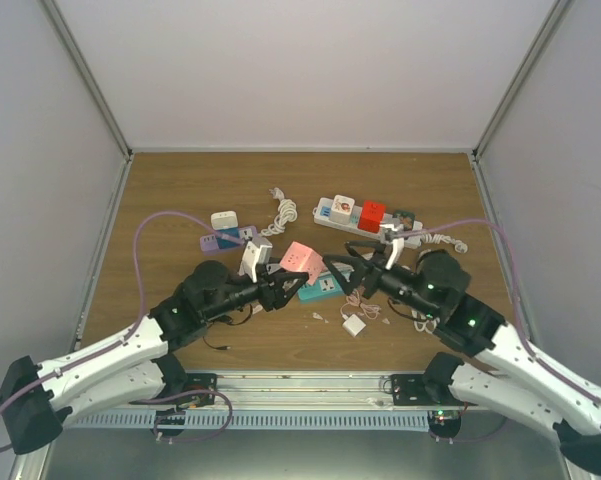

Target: Insert the plug

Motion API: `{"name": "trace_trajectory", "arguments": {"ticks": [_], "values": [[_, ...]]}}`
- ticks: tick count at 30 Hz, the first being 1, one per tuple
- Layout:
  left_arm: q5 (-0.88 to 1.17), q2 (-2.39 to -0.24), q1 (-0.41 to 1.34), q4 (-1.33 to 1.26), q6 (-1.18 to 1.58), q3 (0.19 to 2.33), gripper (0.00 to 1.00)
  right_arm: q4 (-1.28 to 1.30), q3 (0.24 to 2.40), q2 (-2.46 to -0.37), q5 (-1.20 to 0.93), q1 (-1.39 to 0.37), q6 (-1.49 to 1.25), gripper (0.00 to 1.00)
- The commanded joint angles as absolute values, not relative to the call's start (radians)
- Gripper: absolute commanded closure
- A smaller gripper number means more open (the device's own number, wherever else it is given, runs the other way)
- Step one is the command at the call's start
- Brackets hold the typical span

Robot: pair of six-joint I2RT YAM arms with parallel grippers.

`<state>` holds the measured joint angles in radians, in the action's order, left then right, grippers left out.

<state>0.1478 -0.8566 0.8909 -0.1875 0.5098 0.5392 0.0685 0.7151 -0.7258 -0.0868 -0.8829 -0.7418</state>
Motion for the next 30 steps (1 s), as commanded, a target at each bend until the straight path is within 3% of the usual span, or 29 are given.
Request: {"name": "trace_trajectory", "arguments": {"ticks": [1,11,23,30], "values": [[0.33,-0.817,0.833,-0.287,0.489,0.58,0.55,0.17,0.72,-0.639,-0.195,-0.846,-0.589,0.0],[0.676,-0.817,0.716,-0.397,0.611,0.618,0.57,0.096,0.748,-0.68,-0.382,-0.842,-0.629,0.0],[0.846,-0.814,0.704,-0.527,0.751,0.608,0.57,-0.106,0.722,-0.734,-0.48,-0.843,-0.722,0.01],[0.853,-0.794,0.704,-0.56,0.794,0.591,0.58,-0.278,0.711,-0.82,-0.672,-0.844,-0.803,0.17]]}}
